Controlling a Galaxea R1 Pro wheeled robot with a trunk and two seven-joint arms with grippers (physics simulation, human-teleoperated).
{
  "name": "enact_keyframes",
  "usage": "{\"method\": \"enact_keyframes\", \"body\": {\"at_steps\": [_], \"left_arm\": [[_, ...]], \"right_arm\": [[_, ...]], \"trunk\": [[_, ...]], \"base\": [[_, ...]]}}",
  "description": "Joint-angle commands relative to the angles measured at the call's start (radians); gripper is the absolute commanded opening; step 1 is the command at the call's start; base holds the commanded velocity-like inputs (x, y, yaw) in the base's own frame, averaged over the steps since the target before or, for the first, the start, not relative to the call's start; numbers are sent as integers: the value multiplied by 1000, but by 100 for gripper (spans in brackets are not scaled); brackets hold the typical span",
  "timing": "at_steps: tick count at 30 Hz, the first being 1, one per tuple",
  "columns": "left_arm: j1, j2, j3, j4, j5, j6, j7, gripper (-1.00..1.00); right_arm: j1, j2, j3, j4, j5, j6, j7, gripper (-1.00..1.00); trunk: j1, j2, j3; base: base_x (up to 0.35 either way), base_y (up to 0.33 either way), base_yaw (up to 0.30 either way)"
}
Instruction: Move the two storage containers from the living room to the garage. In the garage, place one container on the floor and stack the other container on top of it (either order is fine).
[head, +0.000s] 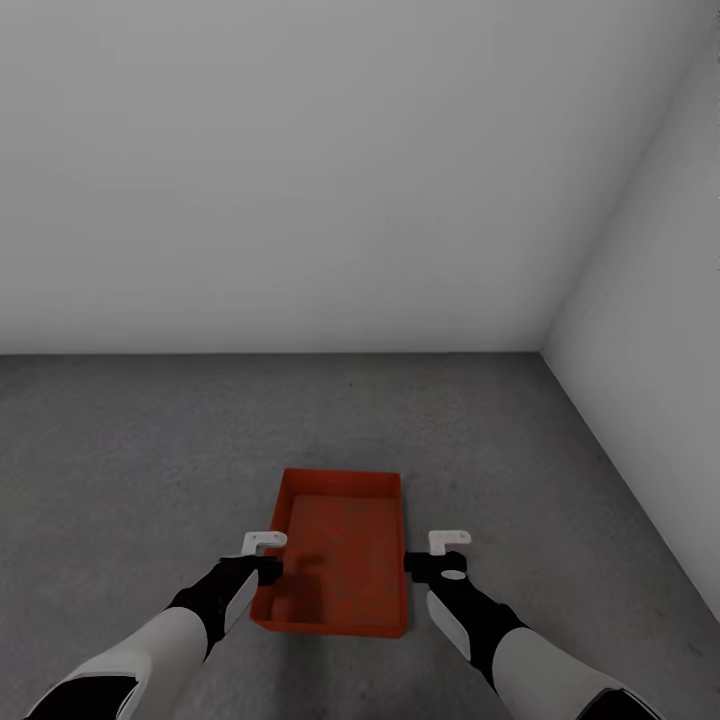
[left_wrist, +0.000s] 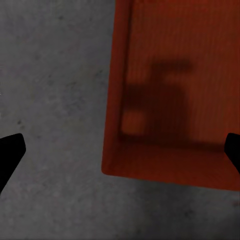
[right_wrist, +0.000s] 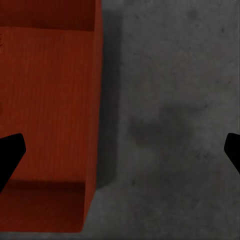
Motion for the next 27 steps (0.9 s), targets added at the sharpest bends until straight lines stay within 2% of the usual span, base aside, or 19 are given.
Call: {"method": "enact_keyframes", "body": {"at_steps": [1,10,27], "left_arm": [[0,-1,2,-2,-1,6,3,100],[0,-1,2,-1,-1,6,2,100],[0,-1,5,-1,1,9,1,100]], "right_arm": [[-1,-1,8,-2,-5,6,-8,100],[-1,-2,8,-2,-5,6,-8,100],[-1,-1,8,-2,-5,6,-7,100]], "trunk": [[0,0,1],[0,0,15],[-65,119,95]], "base": [[0,0,0],[0,0,0],[0,0,0]]}}
